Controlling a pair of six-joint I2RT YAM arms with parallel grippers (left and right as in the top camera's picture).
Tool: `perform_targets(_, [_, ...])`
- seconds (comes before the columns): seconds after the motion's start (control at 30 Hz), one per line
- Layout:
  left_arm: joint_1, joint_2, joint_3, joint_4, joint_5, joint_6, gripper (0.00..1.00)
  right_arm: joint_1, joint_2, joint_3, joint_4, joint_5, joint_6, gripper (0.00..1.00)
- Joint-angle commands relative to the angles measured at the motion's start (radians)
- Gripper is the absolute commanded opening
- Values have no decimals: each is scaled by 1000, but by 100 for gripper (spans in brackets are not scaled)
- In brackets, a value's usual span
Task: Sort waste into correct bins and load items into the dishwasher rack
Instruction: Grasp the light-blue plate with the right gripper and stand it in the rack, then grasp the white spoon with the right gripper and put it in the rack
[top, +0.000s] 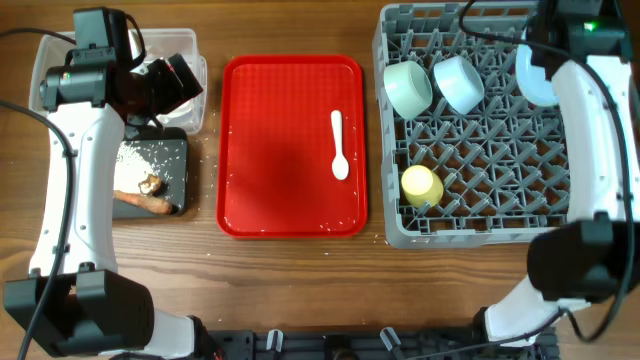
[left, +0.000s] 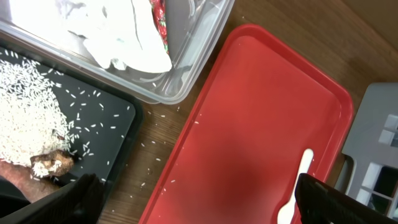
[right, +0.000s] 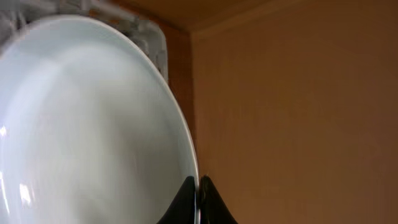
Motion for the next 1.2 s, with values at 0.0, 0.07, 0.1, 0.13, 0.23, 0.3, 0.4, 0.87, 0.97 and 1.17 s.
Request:
perform_targets(0.0, [4, 0, 8, 2, -6, 2, 100, -21, 71, 3, 82, 6, -176, 4])
perform_targets(0.07, [4, 0, 8, 3, -6, 2, 100, -21, 106, 3, 82, -71, -194, 4])
perform_targets(0.1, [4, 0, 8, 3, -6, 2, 100, -20, 129, 3, 80, -82, -188, 4])
perform_targets(0.13, [4, 0, 8, 3, -6, 2, 100, -20, 145, 3, 75, -82, -187, 4])
perform_targets(0.23, [4, 0, 8, 2, -6, 2, 100, -10, 158, 0, 73, -142, -146, 4])
perform_targets(0.3, [4, 0, 8, 2, -6, 2, 100, -5, 158, 0, 72, -183, -143, 26])
perform_targets(0.4, [4, 0, 8, 2, -6, 2, 100, -5, 152, 5, 80, -188, 40, 100])
perform_targets(0.87, [4, 0, 8, 3, -6, 2, 100, 488, 81, 62, -226, -927, 785, 86])
perform_targets(0.97, [4, 0, 8, 3, -6, 2, 100, 576, 193, 50, -275, -904, 808, 44])
perform_targets(1.17, [4, 0, 8, 3, -6, 2, 100, 597, 402, 50, -374, -836, 974, 59])
